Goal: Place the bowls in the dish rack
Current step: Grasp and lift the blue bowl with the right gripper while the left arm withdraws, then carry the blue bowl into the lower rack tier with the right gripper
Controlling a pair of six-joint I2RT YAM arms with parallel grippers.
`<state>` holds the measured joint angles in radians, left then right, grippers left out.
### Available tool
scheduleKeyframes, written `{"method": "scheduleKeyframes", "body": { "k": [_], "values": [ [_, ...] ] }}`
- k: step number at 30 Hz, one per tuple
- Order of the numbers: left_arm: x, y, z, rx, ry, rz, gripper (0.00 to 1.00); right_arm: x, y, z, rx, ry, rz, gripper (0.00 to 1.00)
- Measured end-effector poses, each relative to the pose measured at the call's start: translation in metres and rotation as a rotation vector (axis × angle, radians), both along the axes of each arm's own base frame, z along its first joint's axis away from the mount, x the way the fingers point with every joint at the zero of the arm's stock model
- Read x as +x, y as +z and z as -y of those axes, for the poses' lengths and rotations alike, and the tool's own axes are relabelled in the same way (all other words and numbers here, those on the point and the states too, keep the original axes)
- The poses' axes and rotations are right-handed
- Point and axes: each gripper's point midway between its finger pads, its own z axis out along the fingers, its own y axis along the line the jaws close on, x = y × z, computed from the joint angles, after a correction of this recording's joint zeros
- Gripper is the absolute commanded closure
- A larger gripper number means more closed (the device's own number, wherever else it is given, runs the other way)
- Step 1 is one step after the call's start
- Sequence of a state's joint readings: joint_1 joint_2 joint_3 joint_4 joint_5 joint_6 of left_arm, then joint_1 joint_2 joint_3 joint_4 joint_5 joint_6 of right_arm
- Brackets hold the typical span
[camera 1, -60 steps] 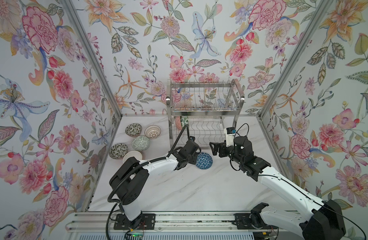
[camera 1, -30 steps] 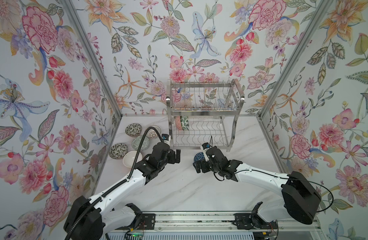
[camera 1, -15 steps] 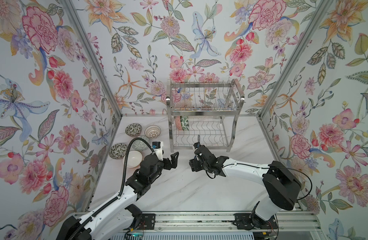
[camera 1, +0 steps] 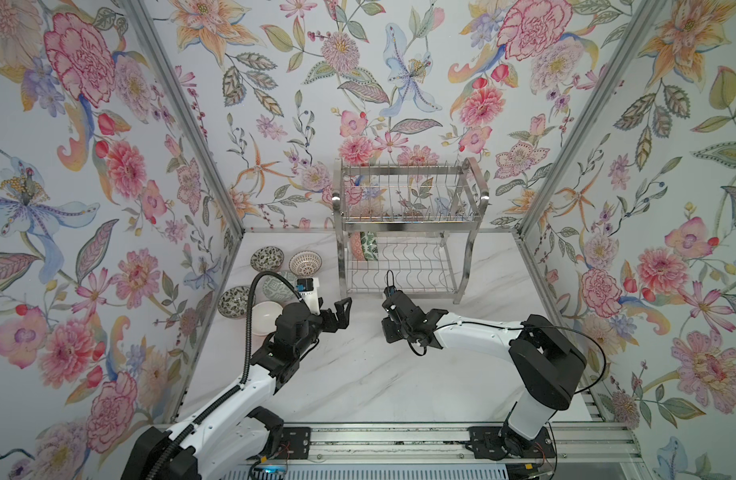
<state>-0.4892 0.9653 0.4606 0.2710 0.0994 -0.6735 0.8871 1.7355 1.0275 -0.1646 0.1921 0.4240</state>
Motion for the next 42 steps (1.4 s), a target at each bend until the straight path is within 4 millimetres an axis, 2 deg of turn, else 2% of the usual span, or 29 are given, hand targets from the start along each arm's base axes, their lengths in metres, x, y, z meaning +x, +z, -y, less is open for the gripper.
{"method": "scheduleKeyframes", "body": {
  "k": [7,10,12,18,22,24,28,30,33,42],
  "values": [
    [0.002,0.028,-0.002,-0.076,0.022,0.062,0.01,0.002,-0.005,-0.004,-0.009,-0.001,-0.009,0.89],
    [0.007,0.041,0.001,-0.061,0.013,0.078,0.01,0.010,0.006,-0.007,-0.008,-0.007,0.030,0.97],
    [0.010,0.048,0.000,-0.062,0.013,0.089,0.01,0.014,0.014,-0.009,0.007,-0.013,0.051,0.99],
    [0.018,0.037,-0.011,-0.056,0.048,0.050,0.01,0.012,0.020,-0.011,0.026,-0.003,0.048,1.00],
    [0.022,0.030,-0.021,-0.069,0.066,0.017,0.01,0.002,0.030,-0.013,0.070,0.029,0.031,1.00],
    [0.023,0.026,-0.023,-0.064,0.071,0.003,0.01,-0.005,0.043,-0.013,0.112,0.055,0.036,1.00],
    [0.024,0.025,-0.023,-0.056,0.071,-0.015,0.01,-0.011,0.082,-0.015,0.239,0.098,0.092,1.00],
    [0.024,0.028,-0.022,-0.058,0.071,-0.013,0.01,-0.007,0.106,-0.014,0.320,0.106,0.138,1.00],
    [0.024,0.030,-0.021,-0.061,0.065,-0.009,0.01,0.004,0.130,-0.012,0.415,0.108,0.198,1.00],
    [0.022,0.041,-0.008,-0.052,0.022,0.048,0.01,0.044,0.152,0.011,0.586,0.055,0.303,1.00]
  ]
}}
